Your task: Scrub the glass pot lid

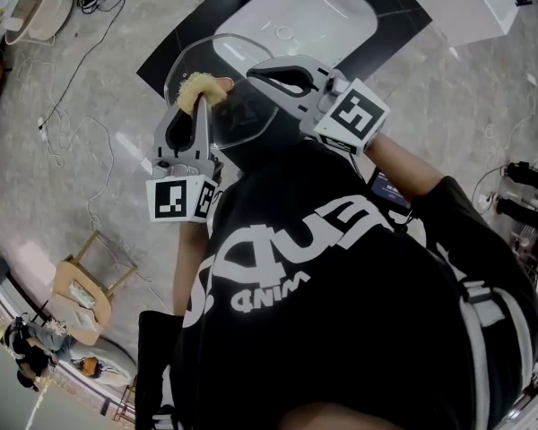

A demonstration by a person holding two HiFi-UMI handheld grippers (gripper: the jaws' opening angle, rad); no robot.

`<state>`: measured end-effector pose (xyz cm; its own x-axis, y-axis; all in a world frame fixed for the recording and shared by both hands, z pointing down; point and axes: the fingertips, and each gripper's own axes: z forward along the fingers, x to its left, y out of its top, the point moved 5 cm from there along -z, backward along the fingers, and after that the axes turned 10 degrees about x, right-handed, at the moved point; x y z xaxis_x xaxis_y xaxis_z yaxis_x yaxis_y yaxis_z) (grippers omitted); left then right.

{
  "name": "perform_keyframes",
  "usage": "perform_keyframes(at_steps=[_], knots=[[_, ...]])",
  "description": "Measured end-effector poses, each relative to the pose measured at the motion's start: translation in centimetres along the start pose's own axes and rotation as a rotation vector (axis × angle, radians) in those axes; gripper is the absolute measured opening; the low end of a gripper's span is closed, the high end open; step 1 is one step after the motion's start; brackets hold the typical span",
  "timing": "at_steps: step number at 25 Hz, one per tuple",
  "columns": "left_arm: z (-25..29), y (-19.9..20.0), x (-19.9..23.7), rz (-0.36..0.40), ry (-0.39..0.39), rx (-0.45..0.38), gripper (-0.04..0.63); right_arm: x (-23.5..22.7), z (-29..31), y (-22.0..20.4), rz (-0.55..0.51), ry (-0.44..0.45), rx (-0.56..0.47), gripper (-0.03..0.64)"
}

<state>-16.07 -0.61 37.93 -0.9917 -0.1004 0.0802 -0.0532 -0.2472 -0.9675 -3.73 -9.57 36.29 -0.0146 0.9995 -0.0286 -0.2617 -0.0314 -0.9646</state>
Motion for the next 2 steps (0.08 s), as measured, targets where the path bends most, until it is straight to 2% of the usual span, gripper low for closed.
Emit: perform_keyframes(at_steps=[2], knots=[[-0.05, 0.02, 0.01, 0.002, -0.002, 0.0, 0.049, 0.03, 0.01, -0.08, 0.002, -0.004, 0.005, 0.014]])
